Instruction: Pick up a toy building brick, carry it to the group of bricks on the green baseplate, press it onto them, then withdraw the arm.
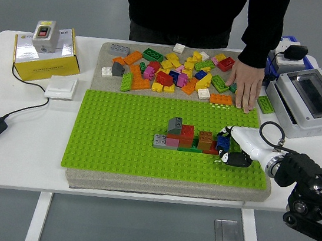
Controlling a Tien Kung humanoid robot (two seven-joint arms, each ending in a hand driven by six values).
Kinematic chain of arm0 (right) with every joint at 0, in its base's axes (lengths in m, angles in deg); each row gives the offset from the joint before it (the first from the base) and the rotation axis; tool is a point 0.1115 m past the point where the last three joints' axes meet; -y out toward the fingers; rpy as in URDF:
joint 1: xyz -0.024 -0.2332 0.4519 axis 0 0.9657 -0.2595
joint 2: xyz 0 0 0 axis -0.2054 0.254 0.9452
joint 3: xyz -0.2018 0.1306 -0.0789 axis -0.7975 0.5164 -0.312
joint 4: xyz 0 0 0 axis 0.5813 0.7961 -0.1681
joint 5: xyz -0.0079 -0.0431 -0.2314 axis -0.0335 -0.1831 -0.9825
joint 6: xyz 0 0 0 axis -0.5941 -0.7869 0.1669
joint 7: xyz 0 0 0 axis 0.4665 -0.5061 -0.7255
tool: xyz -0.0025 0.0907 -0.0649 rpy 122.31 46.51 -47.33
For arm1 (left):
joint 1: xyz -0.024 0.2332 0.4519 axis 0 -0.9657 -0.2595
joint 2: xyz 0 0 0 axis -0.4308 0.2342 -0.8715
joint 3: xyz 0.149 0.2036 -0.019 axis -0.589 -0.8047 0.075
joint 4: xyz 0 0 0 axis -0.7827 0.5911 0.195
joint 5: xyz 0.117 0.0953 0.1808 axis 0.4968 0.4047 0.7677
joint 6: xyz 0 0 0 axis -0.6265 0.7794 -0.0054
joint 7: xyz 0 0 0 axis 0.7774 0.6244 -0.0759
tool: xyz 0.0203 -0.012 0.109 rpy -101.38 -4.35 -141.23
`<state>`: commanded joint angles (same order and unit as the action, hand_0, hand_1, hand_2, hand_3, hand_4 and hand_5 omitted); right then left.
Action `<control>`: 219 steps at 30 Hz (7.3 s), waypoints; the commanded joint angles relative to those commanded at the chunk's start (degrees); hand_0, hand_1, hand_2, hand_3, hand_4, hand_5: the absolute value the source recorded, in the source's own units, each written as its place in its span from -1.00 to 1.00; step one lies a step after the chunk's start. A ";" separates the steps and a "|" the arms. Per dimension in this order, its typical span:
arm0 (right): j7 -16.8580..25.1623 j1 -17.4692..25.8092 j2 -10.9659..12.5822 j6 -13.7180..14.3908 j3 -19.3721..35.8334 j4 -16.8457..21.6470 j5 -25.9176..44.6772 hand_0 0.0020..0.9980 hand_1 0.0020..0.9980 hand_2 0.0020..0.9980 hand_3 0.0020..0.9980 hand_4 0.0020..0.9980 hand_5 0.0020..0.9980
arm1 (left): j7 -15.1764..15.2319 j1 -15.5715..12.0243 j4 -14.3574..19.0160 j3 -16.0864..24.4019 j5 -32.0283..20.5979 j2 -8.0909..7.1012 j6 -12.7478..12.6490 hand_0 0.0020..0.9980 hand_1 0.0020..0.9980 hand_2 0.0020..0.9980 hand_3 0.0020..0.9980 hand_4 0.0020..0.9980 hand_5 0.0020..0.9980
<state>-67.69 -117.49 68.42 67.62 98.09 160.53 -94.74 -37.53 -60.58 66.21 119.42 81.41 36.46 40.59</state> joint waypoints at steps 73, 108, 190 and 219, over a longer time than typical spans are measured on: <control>-0.41 0.00 0.15 -0.64 -0.25 0.69 -0.31 -0.92 -0.65 0.51 0.64 0.00 -0.27 | -0.64 0.14 0.00 1.11 1.32 -0.19 0.30 0.37 0.29 0.12 0.33 -0.77 0.32; 0.21 -0.58 0.47 -0.84 0.20 0.83 0.18 -0.91 -0.63 0.56 0.69 0.05 -0.29 | -0.44 0.39 0.00 1.38 1.74 -0.18 0.41 0.36 0.29 0.08 0.30 -0.81 0.35; 0.71 0.74 7.93 -5.62 2.37 11.05 -1.45 -0.89 -0.62 0.60 0.45 -1.00 -0.31 | -0.44 0.31 0.00 3.23 4.30 -0.18 0.78 0.35 0.30 0.07 0.29 -0.81 0.37; 1.91 1.74 7.36 -5.06 2.19 9.53 -0.39 -0.89 -0.63 0.58 0.41 -1.00 -0.19 | 0.20 0.23 0.00 2.74 3.65 -0.14 0.65 0.35 0.30 0.06 0.29 -0.80 0.36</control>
<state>-65.78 -115.75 75.78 62.56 100.28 170.05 -95.13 -37.33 -60.35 66.21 122.16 85.06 36.32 41.24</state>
